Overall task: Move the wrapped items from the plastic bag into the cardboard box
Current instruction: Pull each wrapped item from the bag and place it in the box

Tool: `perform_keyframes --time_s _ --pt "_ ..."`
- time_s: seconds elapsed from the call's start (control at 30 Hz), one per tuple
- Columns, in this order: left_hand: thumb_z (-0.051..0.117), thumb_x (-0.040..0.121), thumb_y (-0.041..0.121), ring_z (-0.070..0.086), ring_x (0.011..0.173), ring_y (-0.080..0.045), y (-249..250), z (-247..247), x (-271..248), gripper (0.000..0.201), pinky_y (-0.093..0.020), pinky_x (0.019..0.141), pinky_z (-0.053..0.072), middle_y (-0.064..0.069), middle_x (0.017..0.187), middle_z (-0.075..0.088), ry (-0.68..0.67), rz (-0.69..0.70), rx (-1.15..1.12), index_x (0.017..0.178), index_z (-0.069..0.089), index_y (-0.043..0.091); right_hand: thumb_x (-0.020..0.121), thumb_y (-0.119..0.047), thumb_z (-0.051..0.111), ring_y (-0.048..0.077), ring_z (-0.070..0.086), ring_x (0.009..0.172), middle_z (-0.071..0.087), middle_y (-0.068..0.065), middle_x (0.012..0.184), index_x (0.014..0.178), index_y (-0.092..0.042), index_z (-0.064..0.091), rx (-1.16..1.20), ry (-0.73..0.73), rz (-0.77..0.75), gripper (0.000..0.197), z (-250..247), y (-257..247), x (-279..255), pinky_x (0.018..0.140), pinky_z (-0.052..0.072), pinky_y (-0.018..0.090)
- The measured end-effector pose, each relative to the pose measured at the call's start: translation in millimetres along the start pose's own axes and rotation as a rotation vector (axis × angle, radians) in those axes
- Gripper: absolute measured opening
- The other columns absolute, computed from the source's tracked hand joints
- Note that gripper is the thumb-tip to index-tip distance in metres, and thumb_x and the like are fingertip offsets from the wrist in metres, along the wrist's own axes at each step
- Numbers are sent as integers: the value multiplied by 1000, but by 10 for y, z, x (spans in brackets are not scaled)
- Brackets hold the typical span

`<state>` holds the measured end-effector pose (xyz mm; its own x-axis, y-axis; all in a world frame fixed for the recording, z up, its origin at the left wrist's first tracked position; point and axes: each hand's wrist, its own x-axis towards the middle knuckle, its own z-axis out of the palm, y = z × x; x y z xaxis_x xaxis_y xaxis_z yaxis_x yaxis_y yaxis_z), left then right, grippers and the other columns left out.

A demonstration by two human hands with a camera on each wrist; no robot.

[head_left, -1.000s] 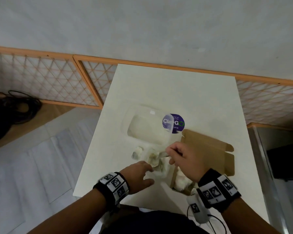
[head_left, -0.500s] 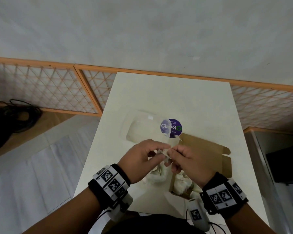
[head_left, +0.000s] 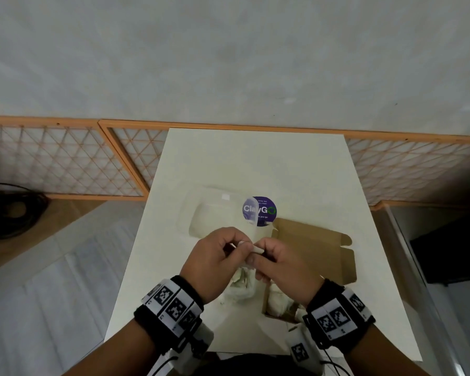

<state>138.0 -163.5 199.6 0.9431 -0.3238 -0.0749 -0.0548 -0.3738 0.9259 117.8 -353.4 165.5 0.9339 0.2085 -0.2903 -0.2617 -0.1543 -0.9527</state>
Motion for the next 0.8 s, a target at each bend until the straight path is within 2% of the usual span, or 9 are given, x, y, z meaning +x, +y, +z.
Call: perform_keyframes --time_s 0.13,0.2,0.27,0.4,0.5,0.53,0.6,0.67,0.8 --pt "66 92 29 67 81 -32 27 5 1 15 -50 78 57 -8 83 72 56 -97 -146 84 70 17 84 -41 77 18 57 61 64 3 68 80 -28 68 51 -28 0 16 10 13 13 59 46 31" --pt "64 91 29 66 80 -32 9 -25 9 16 -51 81 57 -10 84 72 109 -137 -192 83 69 16 89 -30 78 15 58 60 67 3 71 81 -25 70 54 -41 5 12 9 29 24 58 47 28" --pt "63 95 19 67 79 -30 -2 -89 -3 14 -48 80 56 -10 83 72 151 -155 -222 84 67 13 94 -20 75 12 60 61 72 1 77 90 -21 73 19 -52 43 5 16 72 46 59 49 27" --pt "62 99 12 68 84 -46 -53 -293 -71 15 -59 85 58 -24 89 71 214 -186 -297 87 67 4 98 -17 66 8 64 65 74 -2 86 102 -15 74 -230 -53 123 9 104 340 218 62 53 25" --pt "65 95 21 66 87 -53 -125 -433 -152 16 -61 84 56 -29 92 70 256 -227 -337 87 68 7 99 -20 61 9 65 79 72 -9 96 104 -22 73 -524 -64 80 13 243 644 408 78 54 30" --pt "66 96 20 67 84 -50 -155 -468 -179 16 -59 83 57 -27 91 71 265 -243 -334 86 68 8 99 -21 59 12 65 89 70 -8 104 109 -23 73 -644 -89 64 17 289 729 476 85 52 30" --pt "65 100 15 66 73 -34 -207 -521 -237 16 -50 78 58 -16 83 72 282 -274 -298 86 68 9 100 -27 55 24 65 106 63 -1 123 125 -26 66 -914 -193 61 28 381 857 595 93 51 34" --pt "63 101 13 62 71 -21 -251 -547 -286 16 -41 73 56 -13 80 70 283 -292 -283 85 68 9 99 -31 54 34 65 106 50 5 132 133 -27 56 -1139 -291 70 35 450 944 672 91 53 38" --pt "63 101 13 60 70 -17 -316 -567 -355 16 -35 70 54 -8 79 68 273 -313 -280 88 68 7 99 -30 55 36 66 97 45 10 132 128 -18 55 -1337 -285 66 32 510 1035 736 81 55 40"
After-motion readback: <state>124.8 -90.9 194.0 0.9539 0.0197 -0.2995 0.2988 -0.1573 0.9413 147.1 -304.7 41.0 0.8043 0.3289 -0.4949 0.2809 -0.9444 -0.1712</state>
